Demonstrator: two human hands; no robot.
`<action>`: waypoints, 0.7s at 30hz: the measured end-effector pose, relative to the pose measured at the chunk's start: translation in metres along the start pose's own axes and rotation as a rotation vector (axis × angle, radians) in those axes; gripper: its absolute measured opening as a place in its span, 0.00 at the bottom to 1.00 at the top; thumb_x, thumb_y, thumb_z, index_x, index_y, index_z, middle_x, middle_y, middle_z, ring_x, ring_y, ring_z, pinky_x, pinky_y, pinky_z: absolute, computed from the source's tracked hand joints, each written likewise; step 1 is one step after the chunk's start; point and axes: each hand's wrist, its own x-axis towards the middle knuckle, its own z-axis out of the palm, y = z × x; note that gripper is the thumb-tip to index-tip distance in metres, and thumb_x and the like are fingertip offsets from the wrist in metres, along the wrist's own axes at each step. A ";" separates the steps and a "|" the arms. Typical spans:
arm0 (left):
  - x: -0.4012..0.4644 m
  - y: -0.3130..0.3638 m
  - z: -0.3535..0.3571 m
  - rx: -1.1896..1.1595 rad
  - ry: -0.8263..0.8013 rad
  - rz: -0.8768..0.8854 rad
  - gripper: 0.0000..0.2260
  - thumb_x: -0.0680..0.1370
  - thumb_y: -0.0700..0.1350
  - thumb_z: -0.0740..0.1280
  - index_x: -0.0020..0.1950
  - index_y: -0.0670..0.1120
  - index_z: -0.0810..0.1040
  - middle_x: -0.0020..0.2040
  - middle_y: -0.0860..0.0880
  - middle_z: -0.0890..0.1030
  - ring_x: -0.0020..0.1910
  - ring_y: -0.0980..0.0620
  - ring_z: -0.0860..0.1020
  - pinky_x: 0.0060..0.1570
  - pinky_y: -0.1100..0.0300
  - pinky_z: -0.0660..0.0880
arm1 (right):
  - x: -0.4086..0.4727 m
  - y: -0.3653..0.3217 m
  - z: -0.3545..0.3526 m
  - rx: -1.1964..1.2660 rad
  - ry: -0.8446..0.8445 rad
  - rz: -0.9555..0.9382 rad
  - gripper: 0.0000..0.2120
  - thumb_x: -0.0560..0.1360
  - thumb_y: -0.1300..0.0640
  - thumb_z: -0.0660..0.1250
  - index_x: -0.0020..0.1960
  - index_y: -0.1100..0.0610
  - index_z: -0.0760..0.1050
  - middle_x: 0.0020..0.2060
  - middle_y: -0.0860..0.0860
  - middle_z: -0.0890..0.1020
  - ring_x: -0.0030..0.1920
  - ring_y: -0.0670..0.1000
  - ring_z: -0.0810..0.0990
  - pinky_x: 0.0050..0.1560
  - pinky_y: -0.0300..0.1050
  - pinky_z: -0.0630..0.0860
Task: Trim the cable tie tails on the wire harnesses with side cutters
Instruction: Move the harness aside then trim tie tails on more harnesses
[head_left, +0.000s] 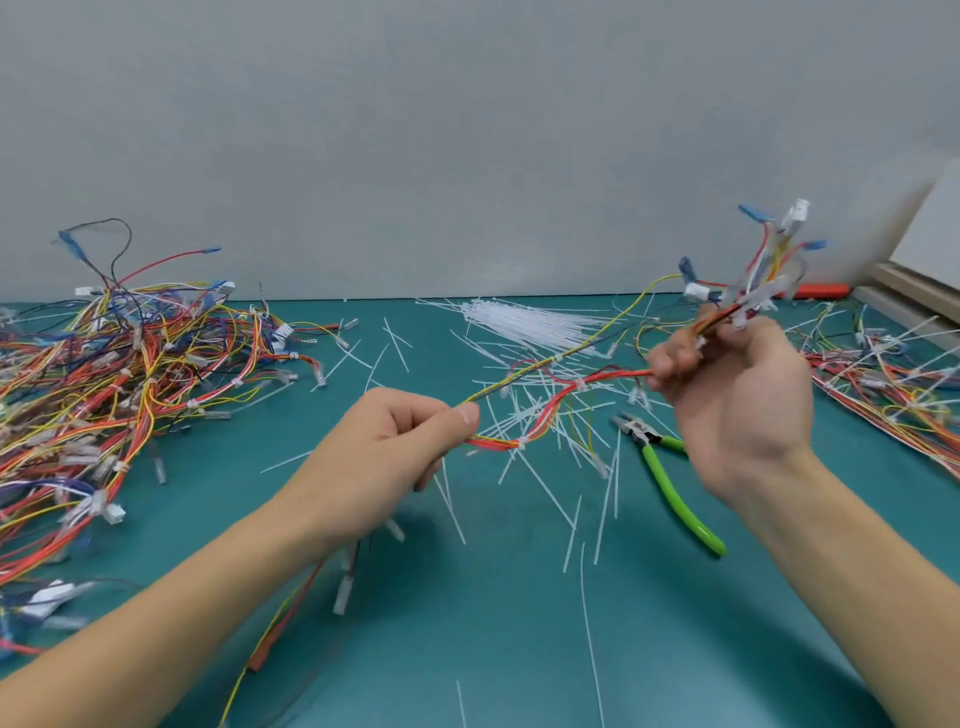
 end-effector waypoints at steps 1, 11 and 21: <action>-0.001 0.000 -0.002 0.034 -0.036 0.020 0.25 0.76 0.66 0.64 0.33 0.45 0.73 0.29 0.43 0.70 0.29 0.51 0.67 0.33 0.57 0.63 | 0.002 -0.003 -0.002 0.028 0.015 0.043 0.12 0.79 0.59 0.50 0.39 0.52 0.65 0.29 0.49 0.65 0.31 0.51 0.65 0.35 0.46 0.64; -0.013 0.003 0.012 0.419 -0.069 0.038 0.17 0.70 0.69 0.70 0.53 0.62 0.74 0.45 0.66 0.81 0.32 0.58 0.80 0.34 0.68 0.72 | -0.011 -0.008 0.006 0.316 -0.350 0.298 0.07 0.74 0.52 0.57 0.37 0.51 0.65 0.29 0.47 0.61 0.31 0.49 0.63 0.35 0.43 0.66; -0.014 0.015 0.017 -0.105 -0.347 -0.061 0.16 0.78 0.62 0.65 0.63 0.60 0.81 0.50 0.53 0.86 0.51 0.57 0.83 0.50 0.64 0.78 | -0.029 0.009 0.025 0.192 -0.393 0.459 0.10 0.76 0.52 0.56 0.38 0.53 0.70 0.30 0.51 0.70 0.33 0.52 0.72 0.36 0.45 0.70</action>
